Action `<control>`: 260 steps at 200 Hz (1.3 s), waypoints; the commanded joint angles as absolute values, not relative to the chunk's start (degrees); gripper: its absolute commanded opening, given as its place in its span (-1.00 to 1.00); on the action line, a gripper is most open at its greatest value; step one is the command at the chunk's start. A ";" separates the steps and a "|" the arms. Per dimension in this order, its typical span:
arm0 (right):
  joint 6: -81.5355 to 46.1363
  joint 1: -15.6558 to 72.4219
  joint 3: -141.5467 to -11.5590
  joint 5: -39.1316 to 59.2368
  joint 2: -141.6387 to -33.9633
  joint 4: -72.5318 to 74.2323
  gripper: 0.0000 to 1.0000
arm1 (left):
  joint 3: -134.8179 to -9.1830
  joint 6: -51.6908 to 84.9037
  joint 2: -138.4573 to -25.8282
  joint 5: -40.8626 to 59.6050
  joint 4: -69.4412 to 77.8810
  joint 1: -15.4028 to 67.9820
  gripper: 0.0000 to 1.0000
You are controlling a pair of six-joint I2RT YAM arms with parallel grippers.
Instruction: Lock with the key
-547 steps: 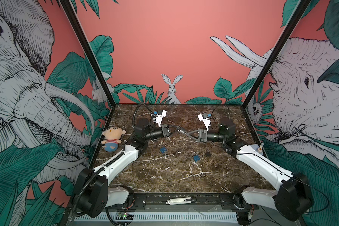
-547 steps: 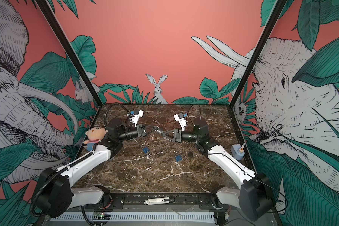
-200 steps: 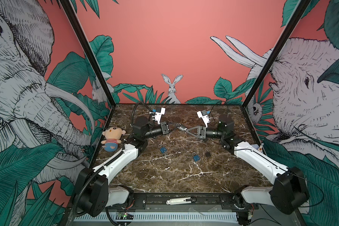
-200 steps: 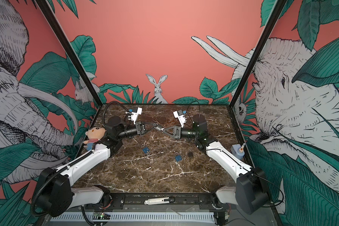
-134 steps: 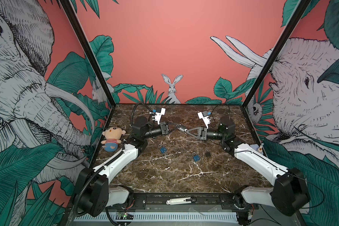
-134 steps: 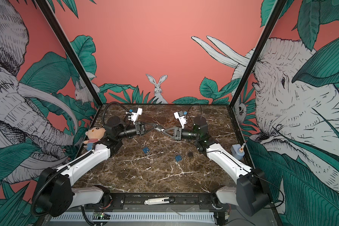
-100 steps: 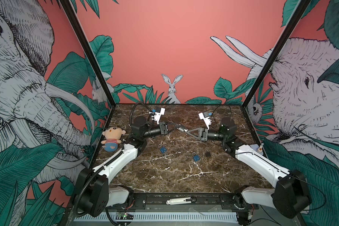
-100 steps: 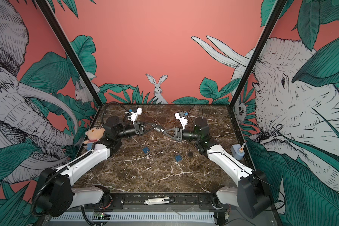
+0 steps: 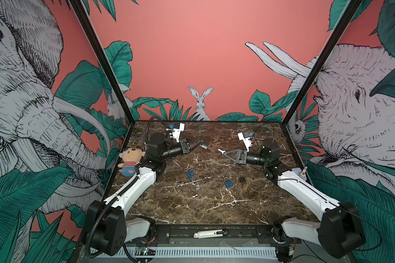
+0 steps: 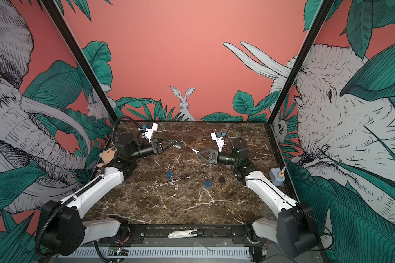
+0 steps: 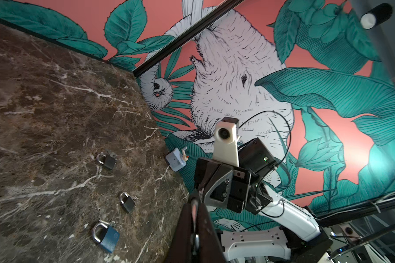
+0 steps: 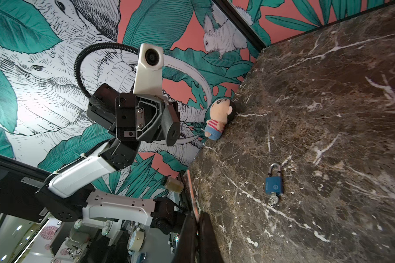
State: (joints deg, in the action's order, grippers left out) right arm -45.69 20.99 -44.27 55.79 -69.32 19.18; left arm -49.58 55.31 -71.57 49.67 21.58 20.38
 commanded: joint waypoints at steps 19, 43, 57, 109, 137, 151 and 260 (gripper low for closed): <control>-41.05 18.75 -40.62 48.60 -62.91 12.69 -1.00 | -54.06 40.04 -75.59 49.64 4.01 21.31 -1.00; -40.74 16.95 -39.26 46.52 -60.27 9.68 -1.00 | -56.04 36.82 -81.01 49.93 2.05 23.37 -1.00; -39.78 16.14 -38.94 45.14 -58.50 6.92 -1.00 | -58.34 33.79 -84.09 48.95 -0.38 25.11 -1.00; -36.77 14.20 -37.32 41.12 -54.33 1.23 -1.00 | -69.20 26.67 -96.91 46.76 -8.61 28.78 -1.00; -35.62 14.06 -37.11 40.54 -55.01 0.49 -1.00 | -73.73 25.51 -103.09 46.93 -10.00 29.64 -1.00; -34.60 14.08 -37.07 40.03 -55.53 -0.04 -1.00 | -75.60 24.88 -105.90 46.87 -10.87 30.27 -1.00; -31.85 14.16 -35.75 38.15 -54.82 -3.52 -1.00 | -82.10 26.14 -118.66 46.30 -9.45 33.77 -1.00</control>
State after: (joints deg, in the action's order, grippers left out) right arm -33.19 14.46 -36.23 39.22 -55.59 -3.90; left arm -79.99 25.76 -118.28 45.89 -10.81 33.06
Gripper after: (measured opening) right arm 0.048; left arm 0.078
